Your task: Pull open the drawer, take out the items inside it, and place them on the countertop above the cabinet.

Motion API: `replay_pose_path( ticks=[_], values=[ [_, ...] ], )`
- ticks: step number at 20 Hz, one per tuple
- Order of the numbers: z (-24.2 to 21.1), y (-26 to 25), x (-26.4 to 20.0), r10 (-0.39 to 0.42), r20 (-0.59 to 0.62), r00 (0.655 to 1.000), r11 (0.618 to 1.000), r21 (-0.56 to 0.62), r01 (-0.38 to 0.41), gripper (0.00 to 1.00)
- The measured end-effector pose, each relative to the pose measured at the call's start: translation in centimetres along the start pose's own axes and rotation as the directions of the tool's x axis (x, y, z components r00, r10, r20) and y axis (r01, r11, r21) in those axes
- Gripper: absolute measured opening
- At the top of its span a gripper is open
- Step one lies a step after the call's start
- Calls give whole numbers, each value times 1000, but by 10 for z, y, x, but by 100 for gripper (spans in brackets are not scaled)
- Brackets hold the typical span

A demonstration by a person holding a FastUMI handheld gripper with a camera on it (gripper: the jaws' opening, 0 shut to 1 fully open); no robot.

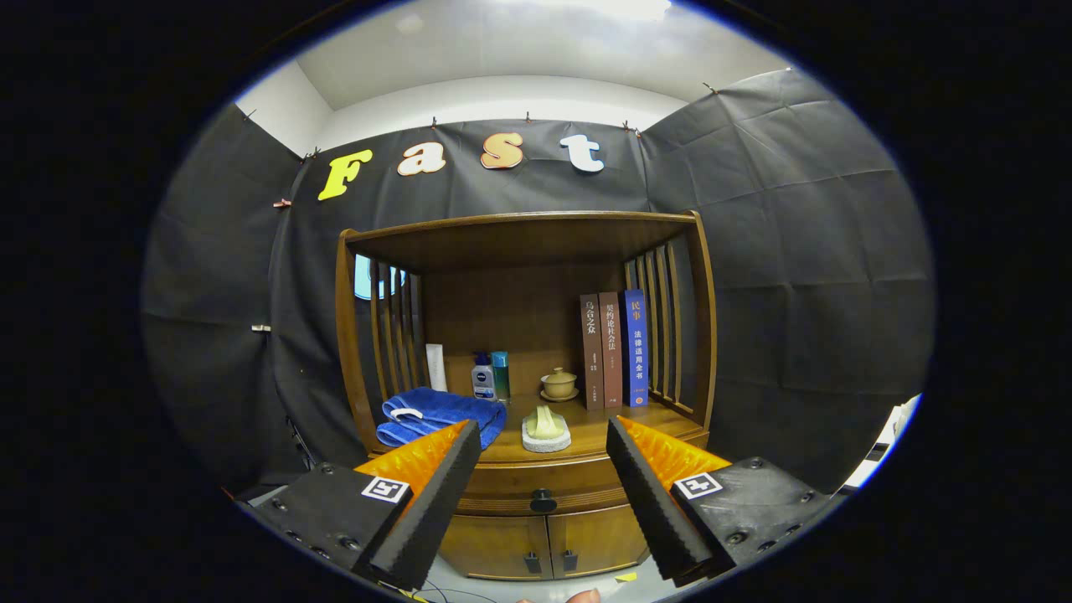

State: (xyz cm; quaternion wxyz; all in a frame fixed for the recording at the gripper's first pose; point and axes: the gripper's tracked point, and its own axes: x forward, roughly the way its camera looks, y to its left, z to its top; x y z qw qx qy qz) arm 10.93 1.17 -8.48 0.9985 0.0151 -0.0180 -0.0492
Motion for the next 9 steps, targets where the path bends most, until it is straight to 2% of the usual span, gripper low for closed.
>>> replay_pose_path(
  ticks=[9],
  values=[
    [0, 0, -1, 0, 1, 1000, 1000, 5, 0, 99]
  ],
)
